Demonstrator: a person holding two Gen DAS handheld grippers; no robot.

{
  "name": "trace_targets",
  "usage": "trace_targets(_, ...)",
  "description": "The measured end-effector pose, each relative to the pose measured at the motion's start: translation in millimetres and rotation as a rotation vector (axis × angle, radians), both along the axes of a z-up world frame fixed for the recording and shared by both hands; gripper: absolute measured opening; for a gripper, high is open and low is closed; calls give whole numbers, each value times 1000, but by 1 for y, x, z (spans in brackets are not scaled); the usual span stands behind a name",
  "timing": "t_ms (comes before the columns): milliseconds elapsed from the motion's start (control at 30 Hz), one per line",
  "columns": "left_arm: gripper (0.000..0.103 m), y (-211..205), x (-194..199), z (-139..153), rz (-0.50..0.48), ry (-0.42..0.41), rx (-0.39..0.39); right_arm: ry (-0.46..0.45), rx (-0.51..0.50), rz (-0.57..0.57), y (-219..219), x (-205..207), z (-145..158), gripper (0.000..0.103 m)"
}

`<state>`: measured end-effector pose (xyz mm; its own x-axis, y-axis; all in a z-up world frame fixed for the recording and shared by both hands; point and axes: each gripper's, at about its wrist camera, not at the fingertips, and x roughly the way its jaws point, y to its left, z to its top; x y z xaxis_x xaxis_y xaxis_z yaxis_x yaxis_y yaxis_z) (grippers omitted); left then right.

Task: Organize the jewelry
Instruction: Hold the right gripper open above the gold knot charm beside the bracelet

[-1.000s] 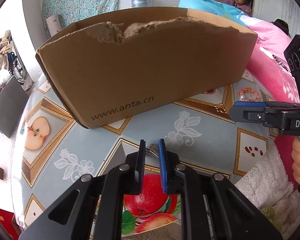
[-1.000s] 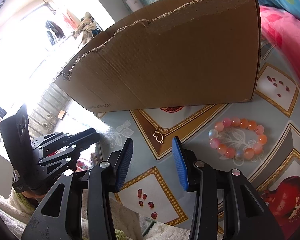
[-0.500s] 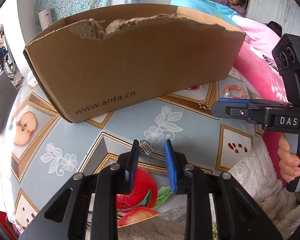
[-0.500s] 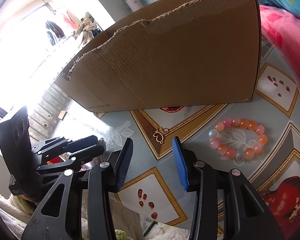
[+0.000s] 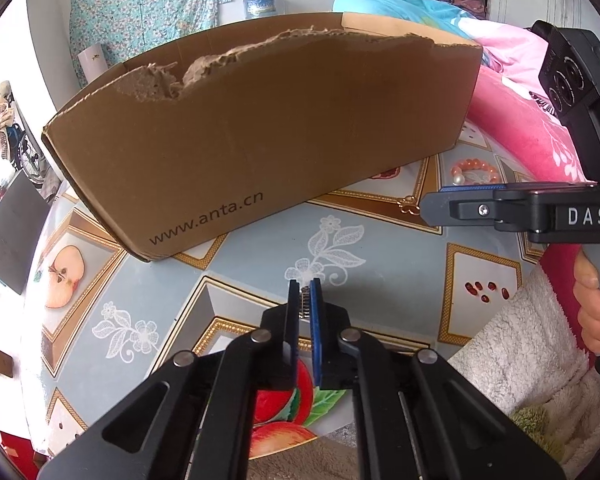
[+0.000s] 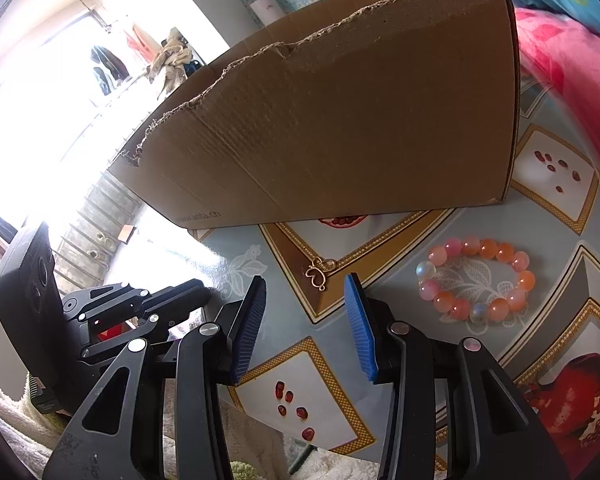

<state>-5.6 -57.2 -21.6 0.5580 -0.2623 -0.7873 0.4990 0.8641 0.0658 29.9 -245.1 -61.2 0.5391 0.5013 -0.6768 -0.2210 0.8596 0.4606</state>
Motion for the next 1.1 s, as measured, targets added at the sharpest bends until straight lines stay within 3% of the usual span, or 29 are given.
trace_targets(433,4,21,5,17,56,-39,-59,-14,-38,-16,-1,-2,3,40)
trace_targets(700,4,23,6,16,66,-42,-78,-67,-175,0,13,-3,11,40)
trace_targets(1100,4,29,6,12,81,-37,-108,-70,-291,-3,50,13,7,39)
